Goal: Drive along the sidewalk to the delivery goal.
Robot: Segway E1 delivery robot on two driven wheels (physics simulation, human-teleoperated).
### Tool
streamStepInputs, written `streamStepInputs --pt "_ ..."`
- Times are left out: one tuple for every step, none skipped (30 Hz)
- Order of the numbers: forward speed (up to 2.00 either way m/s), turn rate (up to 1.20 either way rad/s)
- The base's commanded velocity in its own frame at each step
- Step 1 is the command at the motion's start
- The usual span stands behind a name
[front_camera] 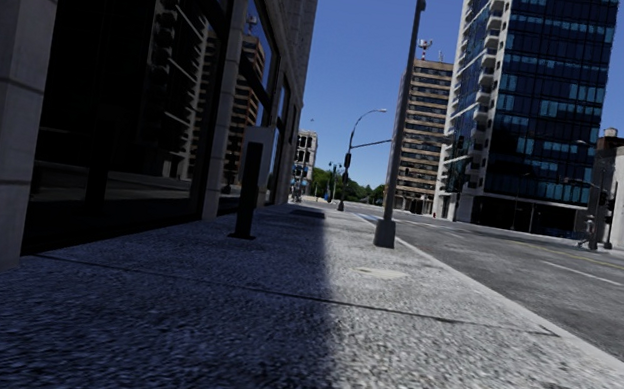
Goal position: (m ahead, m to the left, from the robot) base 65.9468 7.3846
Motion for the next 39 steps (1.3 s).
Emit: streamStepInputs --pt "2.00 -0.20" --pt "2.00 -0.20" --pt "2.00 -0.20" --pt "2.00 -0.18" --pt "2.00 -0.18" --pt "2.00 0.00" --pt "2.00 0.00" --pt "2.00 0.00" --pt "2.00 0.00" --pt "2.00 0.00" --pt "2.00 0.00" --pt "2.00 0.00" --pt "2.00 0.00" --pt "2.00 0.00" --pt "2.00 0.00" --pt "2.00 0.00" --pt "2.00 0.00" --pt "2.00 0.00" --pt "2.00 0.00" --pt "2.00 0.00" --pt "2.00 0.00" --pt "2.00 0.00" --pt "2.00 0.00" --pt "2.00 0.00" --pt "2.00 0.00" --pt "2.00 0.00" --pt "2.00 0.00" --pt "2.00 0.00" --pt "2.00 0.00" --pt "2.00 0.00" --pt "2.00 0.00" --pt "2.00 0.00" --pt "2.00 0.00" --pt "2.00 0.00" --pt "2.00 0.00" --pt "2.00 0.00" --pt "2.00 0.00" --pt "2.00 0.00" --pt "2.00 0.00"
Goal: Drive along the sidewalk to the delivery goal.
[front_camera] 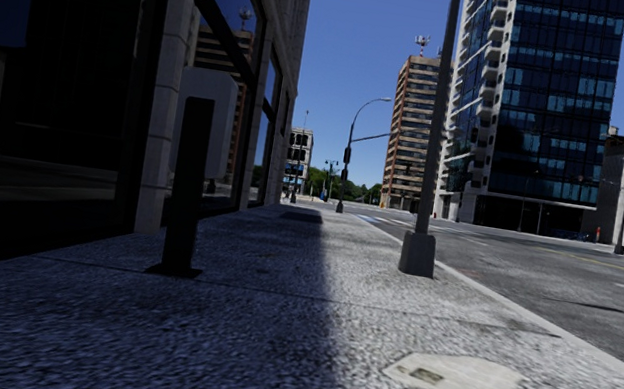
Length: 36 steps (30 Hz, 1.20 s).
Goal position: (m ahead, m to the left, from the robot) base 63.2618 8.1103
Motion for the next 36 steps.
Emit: streamStepInputs --pt "2.00 0.00" --pt "2.00 0.00" --pt "2.00 0.00" --pt "2.00 0.00" --pt "2.00 0.00" --pt "2.00 0.00" --pt "2.00 0.00" --pt "2.00 0.00" --pt "2.00 0.00" --pt "2.00 0.00" --pt "2.00 0.00" --pt "2.00 0.00" --pt "2.00 0.00" --pt "2.00 0.00" --pt "2.00 0.00" --pt "2.00 0.00" --pt "2.00 0.00" --pt "2.00 0.00" --pt "2.00 0.00" --pt "2.00 0.00" --pt "2.00 0.00" --pt "2.00 0.00" --pt "2.00 0.00" --pt "2.00 0.00" --pt "2.00 0.00" --pt "2.00 0.00" --pt "2.00 0.00" --pt "2.00 0.00" --pt "2.00 0.00" --pt "2.00 0.00" --pt "2.00 0.00" --pt "2.00 0.00" --pt "2.00 0.00" --pt "2.00 0.00" --pt "2.00 0.00" --pt "2.00 0.00"
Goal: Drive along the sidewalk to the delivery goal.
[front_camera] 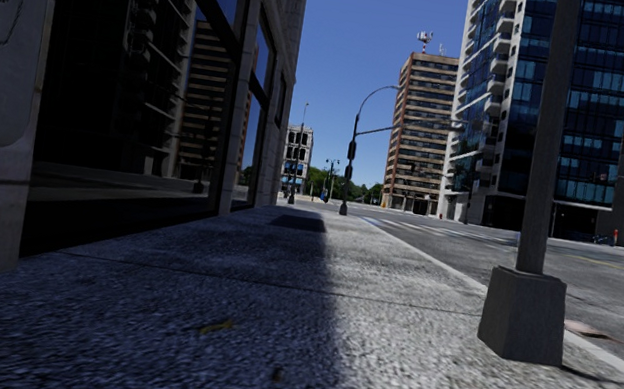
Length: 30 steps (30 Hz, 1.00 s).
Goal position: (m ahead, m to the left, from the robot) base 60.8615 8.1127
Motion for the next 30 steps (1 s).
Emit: streamStepInputs --pt "2.00 0.00" --pt "2.00 0.00" --pt "2.00 0.00" --pt "2.00 0.00" --pt "2.00 0.00" --pt "2.00 0.00" --pt "2.00 0.00" --pt "2.00 0.00" --pt "2.00 0.00" --pt "2.00 0.00" --pt "2.00 0.00" --pt "2.00 0.00" --pt "2.00 0.00" --pt "2.00 0.00" --pt "2.00 0.00" --pt "2.00 0.00" --pt "2.00 0.00" --pt "2.00 0.00" --pt "2.00 0.00" --pt "2.00 0.00" --pt "2.00 0.00" --pt "2.00 0.00" --pt "2.00 0.00" --pt "2.00 0.00" --pt "2.00 0.00" --pt "2.00 0.00" --pt "2.00 0.00" --pt "2.00 0.00" --pt "2.00 0.00" --pt "2.00 0.00"
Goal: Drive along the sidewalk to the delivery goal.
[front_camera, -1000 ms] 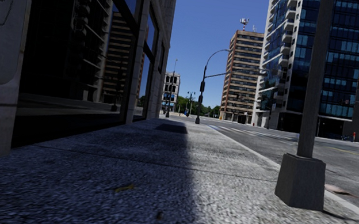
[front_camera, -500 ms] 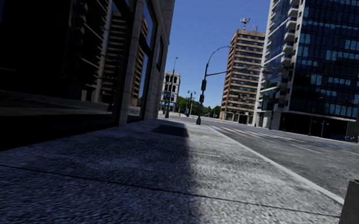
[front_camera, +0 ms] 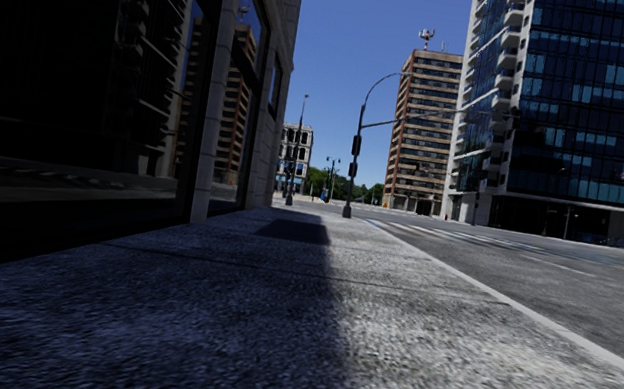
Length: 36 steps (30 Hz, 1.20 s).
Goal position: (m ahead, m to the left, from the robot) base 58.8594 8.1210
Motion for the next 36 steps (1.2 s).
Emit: streamStepInputs --pt "2.00 0.00" --pt "2.00 0.00" --pt "2.00 0.00" --pt "2.00 0.00" --pt "2.00 0.00" --pt "2.00 0.00" --pt "2.00 0.00" --pt "2.00 0.00" --pt "2.00 0.00" --pt "2.00 0.00" --pt "2.00 0.00" --pt "2.00 0.00" --pt "2.00 0.00" --pt "2.00 0.00" --pt "2.00 0.00" --pt "2.00 0.00" --pt "2.00 0.00" --pt "2.00 0.00" --pt "2.00 0.00" --pt "2.00 0.00" --pt "2.00 0.00" --pt "2.00 0.00" --pt "2.00 0.00" --pt "2.00 0.00" --pt "2.00 0.00" --pt "2.00 0.00" --pt "2.00 0.00" --pt "2.00 0.00" --pt "2.00 0.00" --pt "2.00 0.00" --pt "2.00 0.00" --pt "2.00 0.00" --pt "2.00 0.00" --pt "2.00 0.00" --pt "2.00 0.00" --pt "2.00 0.00"
